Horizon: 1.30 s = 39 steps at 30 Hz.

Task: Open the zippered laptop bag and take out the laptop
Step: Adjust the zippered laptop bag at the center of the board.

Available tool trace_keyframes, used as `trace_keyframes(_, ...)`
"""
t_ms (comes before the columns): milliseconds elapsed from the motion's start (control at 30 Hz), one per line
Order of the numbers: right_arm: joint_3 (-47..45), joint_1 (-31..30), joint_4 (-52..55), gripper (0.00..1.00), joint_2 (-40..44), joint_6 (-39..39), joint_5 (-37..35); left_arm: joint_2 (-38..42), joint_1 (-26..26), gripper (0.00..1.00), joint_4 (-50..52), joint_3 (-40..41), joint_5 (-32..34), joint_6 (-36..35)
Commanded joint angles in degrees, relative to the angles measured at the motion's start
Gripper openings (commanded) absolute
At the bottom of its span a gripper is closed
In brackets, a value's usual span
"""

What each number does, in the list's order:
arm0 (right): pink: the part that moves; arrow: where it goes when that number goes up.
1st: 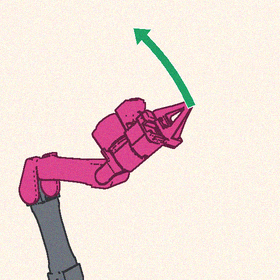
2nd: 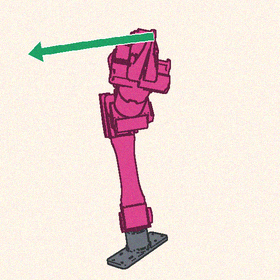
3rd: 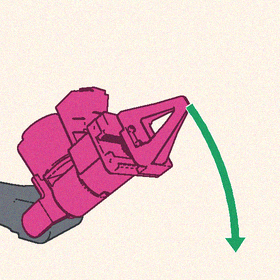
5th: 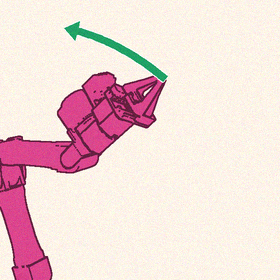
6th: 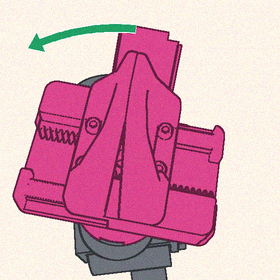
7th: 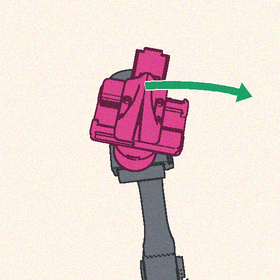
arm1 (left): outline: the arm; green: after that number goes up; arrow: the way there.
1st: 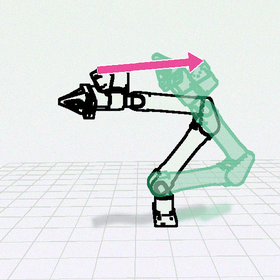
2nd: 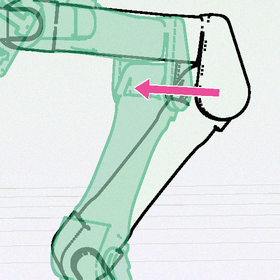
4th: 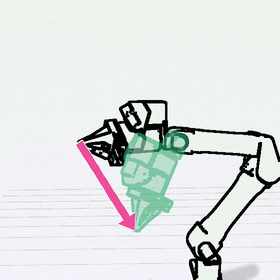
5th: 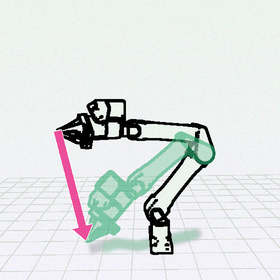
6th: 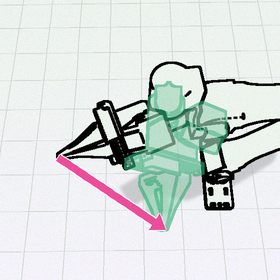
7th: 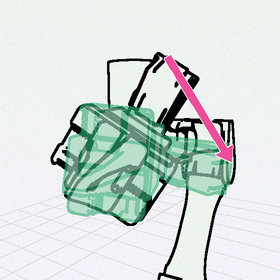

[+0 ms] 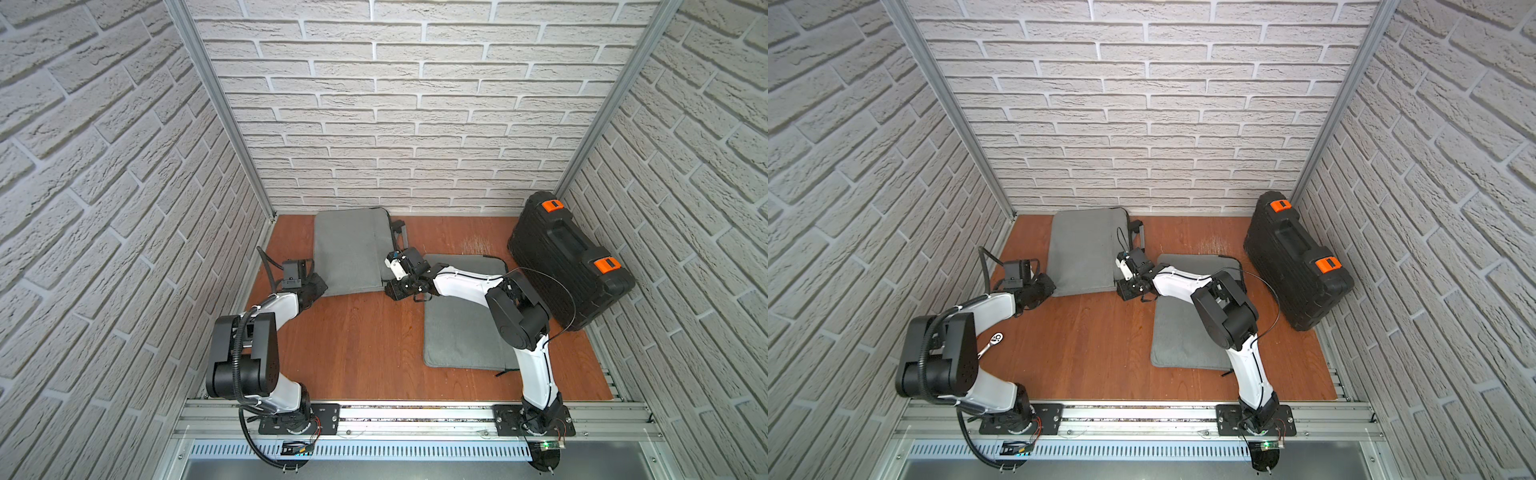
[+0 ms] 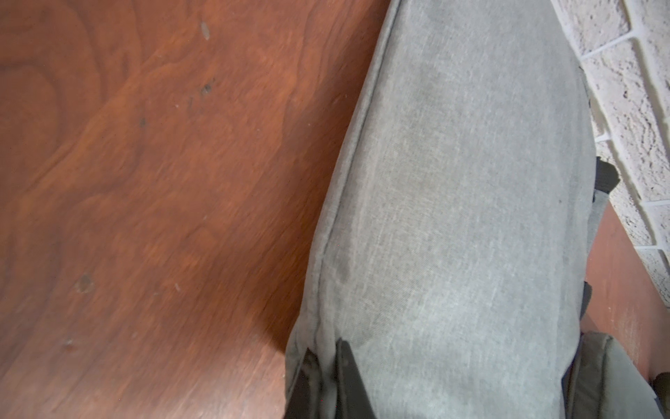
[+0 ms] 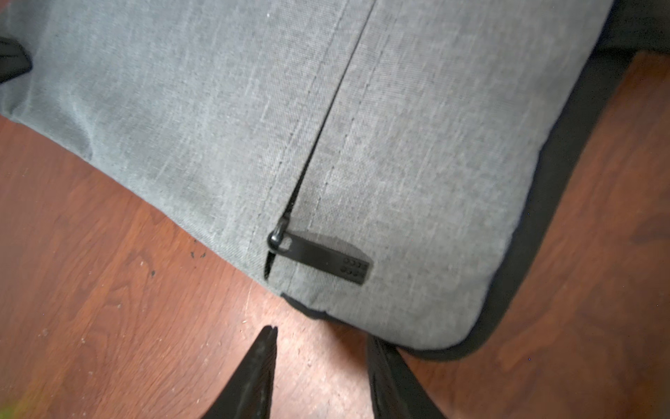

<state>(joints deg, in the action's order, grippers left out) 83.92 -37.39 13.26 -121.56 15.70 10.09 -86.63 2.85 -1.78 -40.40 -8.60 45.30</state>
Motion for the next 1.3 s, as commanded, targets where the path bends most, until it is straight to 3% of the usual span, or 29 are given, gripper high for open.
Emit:
trace_keyframes(0, 0.59, -0.14, -2.6, 0.44, -0.95, -0.89, -1.56, 2.05, -0.37, 0.0, -1.47, -1.15, -0.88, 0.62)
trace_keyframes(700, 6.15, -0.94, -7.07, 0.39, -4.2, -2.17, -6.14, -2.2, -1.12, 0.0, -0.78, -4.58, -2.65, 1.46)
trace_keyframes(1067, 6.29, -1.26, -7.65, 0.15, -5.25, -1.22, -6.93, -2.79, -1.1, 0.0, -0.67, -4.4, -2.56, 1.46)
trace_keyframes(1267, 6.28, -1.72, -7.01, 0.16, -5.71, 0.39, -8.54, -2.75, -1.14, 0.0, -0.81, -4.11, -2.65, 1.54)
